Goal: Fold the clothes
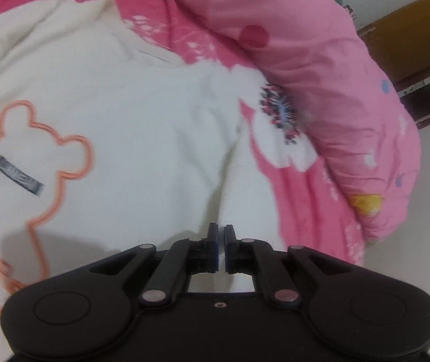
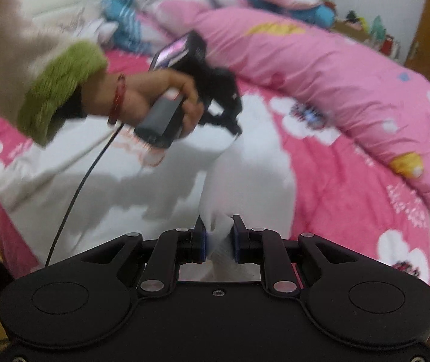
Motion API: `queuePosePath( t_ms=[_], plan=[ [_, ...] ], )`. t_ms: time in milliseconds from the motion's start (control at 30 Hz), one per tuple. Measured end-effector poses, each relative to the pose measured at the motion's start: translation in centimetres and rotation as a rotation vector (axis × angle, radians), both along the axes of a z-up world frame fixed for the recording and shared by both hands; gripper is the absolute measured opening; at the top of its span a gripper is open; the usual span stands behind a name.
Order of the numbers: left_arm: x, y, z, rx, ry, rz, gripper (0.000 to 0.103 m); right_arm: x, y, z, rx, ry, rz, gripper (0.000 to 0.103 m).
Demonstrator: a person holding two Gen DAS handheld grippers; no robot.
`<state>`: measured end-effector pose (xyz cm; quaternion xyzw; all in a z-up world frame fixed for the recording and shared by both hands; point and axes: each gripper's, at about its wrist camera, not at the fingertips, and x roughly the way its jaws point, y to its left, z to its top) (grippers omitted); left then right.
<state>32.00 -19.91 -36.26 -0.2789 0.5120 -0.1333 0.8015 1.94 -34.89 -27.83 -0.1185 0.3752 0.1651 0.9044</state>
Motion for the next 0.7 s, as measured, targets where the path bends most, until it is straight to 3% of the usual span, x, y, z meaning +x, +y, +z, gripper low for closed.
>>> queuePosePath(
  t_ms=[133, 233, 367, 500, 567, 667, 700],
  plan=[
    [0.0, 0.6, -1.3, 0.058, -0.007, -0.039, 0.004, -0.9, 1.9, -3.1, -0.067, 0.046, -0.002, 0.016],
    [-1.0, 1.2, -1.5, 0.099, -0.035, -0.093, 0.006, -1.2, 2.6, -4.7, -0.052, 0.106, -0.024, 0.018],
    [-2.5, 2.3, -0.6, 0.127, -0.067, -0.174, 0.008, -1.8, 3.7, -5.9, -0.005, 0.187, -0.072, 0.04],
    [-5.1, 3.6, 0.5, 0.116, -0.035, -0.305, 0.018, -3.1, 2.9, -4.8, 0.215, 0.327, -0.177, 0.041],
    [-6.7, 3.8, 0.6, 0.097, -0.009, -0.373, 0.024, -3.8, 1.0, -3.9, 0.339, 0.347, -0.29, 0.042],
    [-9.8, 3.8, 0.4, 0.068, 0.044, -0.498, 0.025, -4.2, -1.9, -3.4, 0.383, 0.317, -0.439, 0.044],
    [-12.1, 3.4, 0.1, 0.066, 0.076, -0.583, 0.025, -4.1, -3.2, -3.8, 0.384, 0.317, -0.492, 0.044]
  ],
)
